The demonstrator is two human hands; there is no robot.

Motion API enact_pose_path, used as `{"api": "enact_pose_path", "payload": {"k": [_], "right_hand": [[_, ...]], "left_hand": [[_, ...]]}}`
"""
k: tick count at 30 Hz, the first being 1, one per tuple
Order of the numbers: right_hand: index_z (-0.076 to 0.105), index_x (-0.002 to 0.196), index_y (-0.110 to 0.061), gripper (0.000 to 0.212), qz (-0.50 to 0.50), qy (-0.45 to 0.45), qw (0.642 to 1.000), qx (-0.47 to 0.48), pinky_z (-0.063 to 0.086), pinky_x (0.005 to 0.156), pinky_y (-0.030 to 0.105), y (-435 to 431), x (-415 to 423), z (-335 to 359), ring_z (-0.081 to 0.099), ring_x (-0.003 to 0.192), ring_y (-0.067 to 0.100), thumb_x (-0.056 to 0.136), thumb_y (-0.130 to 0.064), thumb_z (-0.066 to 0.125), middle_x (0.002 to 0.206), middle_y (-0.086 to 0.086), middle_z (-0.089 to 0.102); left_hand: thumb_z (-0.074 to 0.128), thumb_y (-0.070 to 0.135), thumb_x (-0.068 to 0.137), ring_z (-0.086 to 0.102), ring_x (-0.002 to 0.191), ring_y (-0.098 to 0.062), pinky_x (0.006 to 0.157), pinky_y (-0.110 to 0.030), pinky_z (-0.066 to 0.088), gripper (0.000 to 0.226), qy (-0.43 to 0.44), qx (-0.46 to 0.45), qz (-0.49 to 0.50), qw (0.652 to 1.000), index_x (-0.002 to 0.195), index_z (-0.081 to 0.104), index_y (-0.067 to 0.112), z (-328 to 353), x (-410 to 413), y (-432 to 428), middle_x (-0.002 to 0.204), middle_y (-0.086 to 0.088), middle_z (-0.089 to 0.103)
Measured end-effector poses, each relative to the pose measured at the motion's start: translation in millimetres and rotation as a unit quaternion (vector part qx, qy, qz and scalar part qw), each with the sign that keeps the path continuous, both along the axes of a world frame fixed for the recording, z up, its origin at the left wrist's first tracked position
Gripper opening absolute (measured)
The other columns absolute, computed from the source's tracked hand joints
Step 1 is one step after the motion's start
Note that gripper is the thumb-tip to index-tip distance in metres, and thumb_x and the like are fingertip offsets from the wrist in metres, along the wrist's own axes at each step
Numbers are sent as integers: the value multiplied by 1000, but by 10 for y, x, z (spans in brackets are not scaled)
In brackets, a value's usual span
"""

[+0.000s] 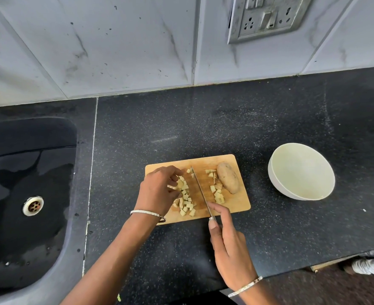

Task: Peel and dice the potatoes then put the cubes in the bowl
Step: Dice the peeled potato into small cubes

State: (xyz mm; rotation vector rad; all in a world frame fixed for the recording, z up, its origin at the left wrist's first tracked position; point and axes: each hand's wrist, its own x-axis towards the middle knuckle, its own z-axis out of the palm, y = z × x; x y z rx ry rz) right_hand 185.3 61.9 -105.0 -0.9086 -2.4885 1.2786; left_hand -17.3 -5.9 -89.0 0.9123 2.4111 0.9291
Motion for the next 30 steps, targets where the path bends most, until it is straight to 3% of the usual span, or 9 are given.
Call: {"api": "enact_pose_path", "payload": {"k": [3, 7, 10, 13, 16, 19, 22, 26, 30], "right_hand": [[40, 132, -47, 32, 5, -1, 1000, 14, 26, 47, 28, 25, 63, 11, 43, 46, 12, 104, -33, 37, 54, -9, 45], [37, 129, -54, 30, 17, -3, 1000, -1, 30, 47, 27, 45, 128, -17, 47, 46, 12, 104, -37, 36, 54, -6, 47], [38, 131, -53, 30, 24, 0, 1000, -9, 36, 49, 40, 61, 141, -19, 46, 47, 14, 104, -40, 35, 57, 6, 47], [40, 132, -49, 30, 44, 2, 999, -13, 38, 52, 44, 87, 136, 40, 46, 49, 16, 104, -42, 35, 60, 10, 48], [42, 132, -47, 29, 66, 1, 998, -12, 37, 55, 45, 130, 132, 112, 47, 51, 19, 104, -43, 35, 60, 11, 47], [42, 131, -46, 28, 79, -3, 997, 6, 33, 51, 40, 185, 159, 154, 42, 48, 17, 104, -43, 36, 57, 7, 43], [43, 131, -45, 27, 97, -12, 995, 27, 25, 49, 28, 243, 249, 212, 39, 46, 13, 104, -41, 37, 54, -3, 40], [44, 131, -45, 29, 75, -31, 996, 21, 28, 49, 35, 367, 466, 255, 42, 47, 18, 102, -42, 40, 58, 6, 44], [46, 133, -40, 32, -4, -10, 999, -38, 32, 49, 34, 468, 665, 214, 40, 46, 9, 101, -41, 42, 55, -3, 45]], "left_hand": [[80, 5, 75, 68, 71, -2, 73, -34, 59, 30, -30, 70, 31, 997, 92, 68, 27, -11, -2, -7, 82, 11, 68], [68, 9, 87, 68, 64, -2, 67, -36, 60, 15, -19, 131, 53, 990, 95, 70, 21, -53, -5, 31, 76, 12, 70], [71, 12, 84, 65, 76, -3, 71, -32, 57, 21, 44, 109, 12, 993, 101, 70, 25, -46, -17, 71, 86, 15, 67], [75, 13, 78, 53, 94, -14, 80, -32, 46, 42, 142, 45, -99, 984, 114, 66, 32, -40, 9, 81, 104, 10, 58], [77, 20, 76, 49, 104, -20, 77, -37, 39, 34, 215, -7, -126, 969, 103, 69, 39, -56, 1, 90, 112, 11, 58], [76, 25, 79, 54, 102, -19, 74, -34, 30, 18, 221, -13, -117, 968, 93, 72, 37, -47, -60, 90, 104, 16, 65], [70, 26, 85, 56, 101, -16, 76, -33, 26, 17, 203, -39, -102, 973, 98, 72, 36, -50, -127, 82, 100, 17, 68], [67, 36, 87, 60, 97, -17, 79, -37, 35, 13, 204, -48, -86, 974, 99, 71, 36, -64, -188, 51, 95, 15, 71], [60, 50, 89, 62, 93, -17, 77, -37, 40, 21, 226, -29, -38, 973, 94, 72, 33, -63, -86, 71, 90, 14, 72]]}}
